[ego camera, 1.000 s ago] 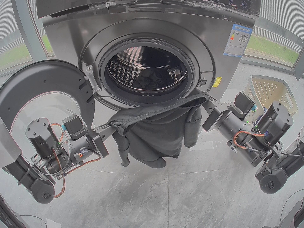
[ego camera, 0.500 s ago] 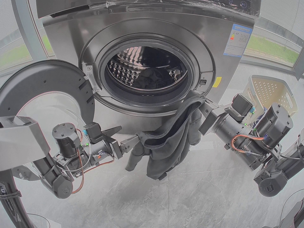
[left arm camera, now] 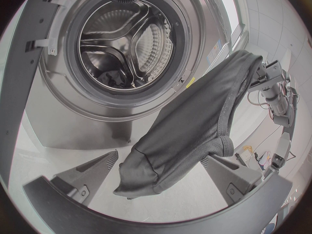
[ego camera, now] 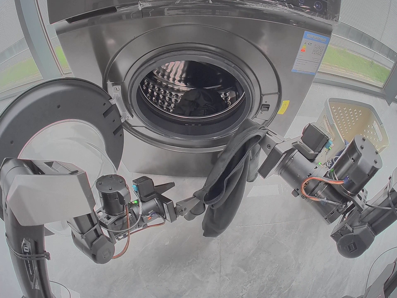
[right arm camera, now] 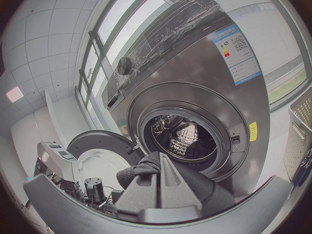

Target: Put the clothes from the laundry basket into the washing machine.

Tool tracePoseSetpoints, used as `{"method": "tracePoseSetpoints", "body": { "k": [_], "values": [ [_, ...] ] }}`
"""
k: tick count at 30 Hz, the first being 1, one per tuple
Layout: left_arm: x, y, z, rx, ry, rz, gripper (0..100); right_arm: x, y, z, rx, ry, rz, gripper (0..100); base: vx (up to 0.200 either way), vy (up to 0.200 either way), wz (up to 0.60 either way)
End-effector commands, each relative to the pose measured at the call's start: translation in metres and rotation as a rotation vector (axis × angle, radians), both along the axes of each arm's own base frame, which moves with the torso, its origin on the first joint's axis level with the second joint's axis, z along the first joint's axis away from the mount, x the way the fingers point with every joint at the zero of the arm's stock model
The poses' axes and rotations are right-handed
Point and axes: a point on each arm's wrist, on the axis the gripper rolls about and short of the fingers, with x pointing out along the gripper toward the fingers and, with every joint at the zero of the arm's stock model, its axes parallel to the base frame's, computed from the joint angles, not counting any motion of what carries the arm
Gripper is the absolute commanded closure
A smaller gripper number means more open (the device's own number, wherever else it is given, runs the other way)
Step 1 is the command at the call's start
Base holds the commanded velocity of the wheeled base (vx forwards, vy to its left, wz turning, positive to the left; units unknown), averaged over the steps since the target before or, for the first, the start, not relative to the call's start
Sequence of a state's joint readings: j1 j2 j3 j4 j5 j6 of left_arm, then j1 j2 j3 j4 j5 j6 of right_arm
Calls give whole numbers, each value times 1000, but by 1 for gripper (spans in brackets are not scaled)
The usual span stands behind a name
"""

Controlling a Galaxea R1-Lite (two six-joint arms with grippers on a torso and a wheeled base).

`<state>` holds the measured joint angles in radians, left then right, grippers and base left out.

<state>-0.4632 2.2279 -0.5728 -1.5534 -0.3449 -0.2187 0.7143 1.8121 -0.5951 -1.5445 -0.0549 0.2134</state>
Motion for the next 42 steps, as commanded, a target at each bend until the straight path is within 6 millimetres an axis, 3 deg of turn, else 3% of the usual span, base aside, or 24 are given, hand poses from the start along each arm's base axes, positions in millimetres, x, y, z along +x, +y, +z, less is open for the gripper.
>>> {"method": "tracePoseSetpoints", "body": {
  "k": [1, 17, 32, 42],
  "values": [
    [0, -8, -12, 12, 25, -22, 0, 0, 0, -1, -2, 2, 0, 100, 0, 0, 0],
    [8, -40, -29, 10, 12, -85, 0, 2, 2, -4, -6, 9, 1, 100, 0, 0, 0],
    [-7, -64, -34, 30, 2, -161, 0, 3, 2, -5, -10, 14, -1, 100, 0, 0, 0],
    [-3, -78, -42, 28, -13, -163, 0, 3, 2, -5, -10, 14, -1, 100, 0, 0, 0]
  ]
}}
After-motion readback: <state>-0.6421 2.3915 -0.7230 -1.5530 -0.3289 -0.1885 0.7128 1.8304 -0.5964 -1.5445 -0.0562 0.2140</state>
